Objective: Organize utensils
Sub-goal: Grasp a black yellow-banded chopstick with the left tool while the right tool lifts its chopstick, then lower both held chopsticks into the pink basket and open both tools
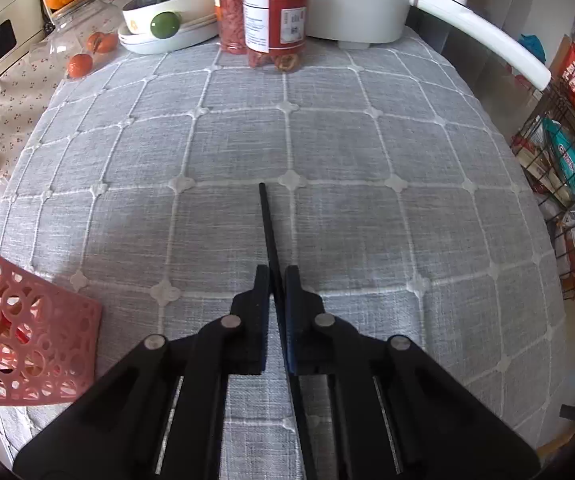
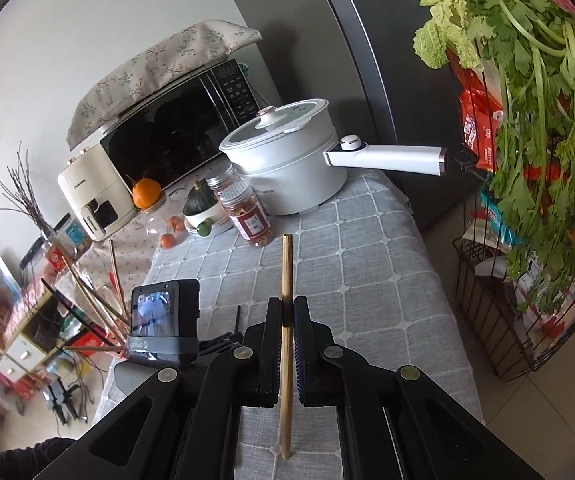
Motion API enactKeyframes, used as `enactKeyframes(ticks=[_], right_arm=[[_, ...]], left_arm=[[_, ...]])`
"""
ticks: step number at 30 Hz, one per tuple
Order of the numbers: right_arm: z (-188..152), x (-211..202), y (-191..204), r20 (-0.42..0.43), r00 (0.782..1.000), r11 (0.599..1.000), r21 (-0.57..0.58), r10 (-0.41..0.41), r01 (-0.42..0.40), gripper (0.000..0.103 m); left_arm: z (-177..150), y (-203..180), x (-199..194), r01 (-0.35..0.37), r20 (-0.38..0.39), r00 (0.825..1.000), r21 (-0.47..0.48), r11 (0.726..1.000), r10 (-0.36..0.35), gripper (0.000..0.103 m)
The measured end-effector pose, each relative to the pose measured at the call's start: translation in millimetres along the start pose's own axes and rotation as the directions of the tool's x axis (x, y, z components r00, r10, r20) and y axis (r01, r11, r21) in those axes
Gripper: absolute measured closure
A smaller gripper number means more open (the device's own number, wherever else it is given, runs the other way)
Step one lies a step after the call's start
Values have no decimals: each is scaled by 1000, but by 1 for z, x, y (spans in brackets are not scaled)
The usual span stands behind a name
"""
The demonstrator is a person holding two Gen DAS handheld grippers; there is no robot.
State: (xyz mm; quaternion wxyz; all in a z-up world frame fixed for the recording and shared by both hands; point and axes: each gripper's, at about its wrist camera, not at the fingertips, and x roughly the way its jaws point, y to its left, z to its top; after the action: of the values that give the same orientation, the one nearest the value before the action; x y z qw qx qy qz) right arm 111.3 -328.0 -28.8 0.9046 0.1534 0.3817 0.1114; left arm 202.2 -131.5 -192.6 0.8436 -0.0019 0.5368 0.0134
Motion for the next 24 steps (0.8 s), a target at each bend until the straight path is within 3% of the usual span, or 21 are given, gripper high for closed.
enactKeyframes(ticks=[6,12,17,24], right_arm=[[-1,-4,-3,0,1000,1000,5,-26,26,98],[1,-17,2,25,999,999,6,-45,45,98],[4,-33,17,67,997,999,-23,-37,38,98],[17,-66,53,163,987,995,-97,-8,24,98]], left_arm=[[-14,-14,-37,86,69,993,83,993,-92,97],[-42,-25,-112,183,195,955,205,962,-223,97],[-67,-11,-176,241,294,898,291,926,-326,97],[-81,31,-263,302,435,787,345,889,-436,97]])
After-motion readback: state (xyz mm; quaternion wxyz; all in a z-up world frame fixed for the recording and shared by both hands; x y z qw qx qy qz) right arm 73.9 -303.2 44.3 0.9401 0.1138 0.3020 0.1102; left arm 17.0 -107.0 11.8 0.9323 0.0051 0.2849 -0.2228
